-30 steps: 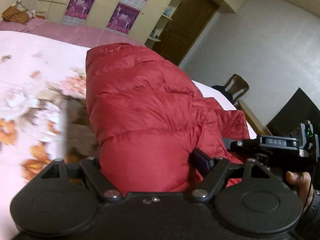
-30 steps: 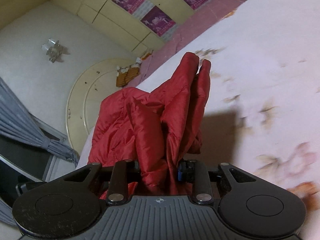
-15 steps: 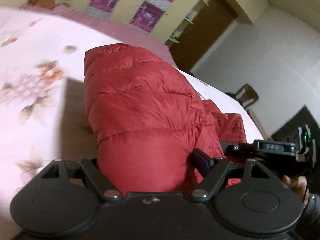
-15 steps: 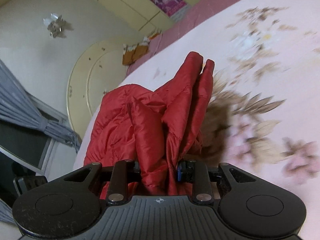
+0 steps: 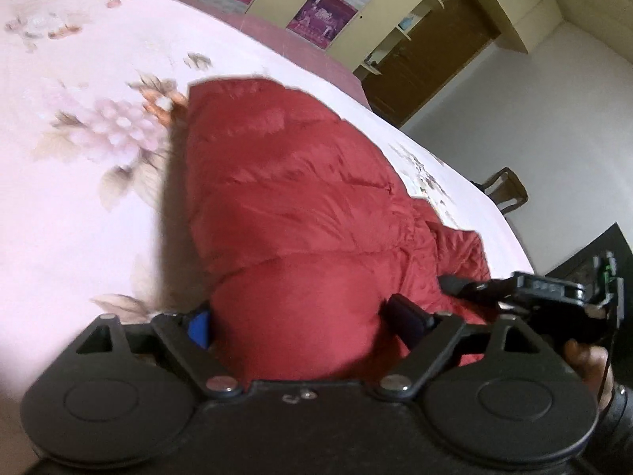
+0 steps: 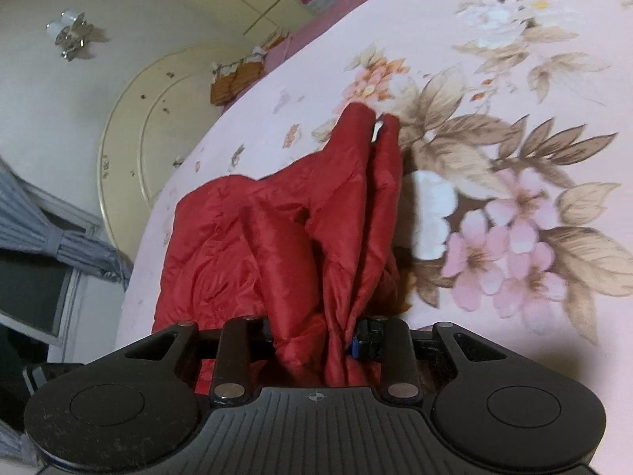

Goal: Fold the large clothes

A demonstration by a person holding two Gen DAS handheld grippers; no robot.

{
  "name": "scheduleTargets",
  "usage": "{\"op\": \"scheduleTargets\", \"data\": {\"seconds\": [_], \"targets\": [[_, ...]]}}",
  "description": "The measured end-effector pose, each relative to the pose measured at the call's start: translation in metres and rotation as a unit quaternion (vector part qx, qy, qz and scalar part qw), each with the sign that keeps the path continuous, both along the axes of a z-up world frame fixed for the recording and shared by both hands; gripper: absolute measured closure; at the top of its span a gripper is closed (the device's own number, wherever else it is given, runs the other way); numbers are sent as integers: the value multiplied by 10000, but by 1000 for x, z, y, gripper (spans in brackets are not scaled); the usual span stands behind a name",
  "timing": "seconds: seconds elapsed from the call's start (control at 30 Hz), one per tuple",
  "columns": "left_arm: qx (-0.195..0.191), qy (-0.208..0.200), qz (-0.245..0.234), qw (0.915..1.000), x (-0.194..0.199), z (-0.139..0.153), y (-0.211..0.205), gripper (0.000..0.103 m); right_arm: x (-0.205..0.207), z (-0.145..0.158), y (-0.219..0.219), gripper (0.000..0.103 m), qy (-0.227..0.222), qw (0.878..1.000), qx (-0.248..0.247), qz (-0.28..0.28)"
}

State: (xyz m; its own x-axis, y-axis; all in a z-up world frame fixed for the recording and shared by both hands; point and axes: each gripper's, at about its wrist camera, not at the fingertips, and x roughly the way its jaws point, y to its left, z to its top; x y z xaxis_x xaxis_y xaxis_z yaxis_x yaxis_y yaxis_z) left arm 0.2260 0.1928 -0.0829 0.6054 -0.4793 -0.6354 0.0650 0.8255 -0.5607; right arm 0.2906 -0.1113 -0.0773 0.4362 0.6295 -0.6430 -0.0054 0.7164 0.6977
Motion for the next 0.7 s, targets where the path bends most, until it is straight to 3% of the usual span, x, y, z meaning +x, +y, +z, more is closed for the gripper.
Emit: {"op": "scheduleTargets", "data": {"seconds": [0.1, 0.13, 0.17, 0.2, 0.23, 0.3, 0.43, 0.57, 0.7], "targets": [[187, -308, 360, 9987, -18, 16, 29, 19, -16, 33, -15, 54, -669, 9957, -631, -145], [189, -498, 451, 9976, -19, 22, 35, 26, -19, 46, -17, 54, -953, 9925, -751, -114], [162, -617, 455, 9969, -16, 27, 38, 33, -20, 55, -13, 67, -1192, 9890, -879, 14], [160, -709, 429, 9964, -10, 31, 35, 34, -18, 62, -6, 92, -1342, 9854, -1025, 195], [175, -781, 346, 9962, -2, 35, 29, 36, -14, 66, 5, 98, -1446, 9812, -1209, 406], [266, -907, 89, 9955, 10, 38, 14, 38, -4, 67, 30, 98, -1559, 9731, -1524, 739], [792, -737, -226, 9939, 28, 19, -14, 38, -1, 35, 47, 98, -1249, 9615, -2299, 845], [883, -675, -249, 9935, 26, 5, -16, 37, -7, 12, 36, 98, -965, 9674, -2223, 736], [924, -606, -248, 9936, 20, 8, -12, 38, -13, 13, 31, 98, -901, 9695, -2194, 618]]}}
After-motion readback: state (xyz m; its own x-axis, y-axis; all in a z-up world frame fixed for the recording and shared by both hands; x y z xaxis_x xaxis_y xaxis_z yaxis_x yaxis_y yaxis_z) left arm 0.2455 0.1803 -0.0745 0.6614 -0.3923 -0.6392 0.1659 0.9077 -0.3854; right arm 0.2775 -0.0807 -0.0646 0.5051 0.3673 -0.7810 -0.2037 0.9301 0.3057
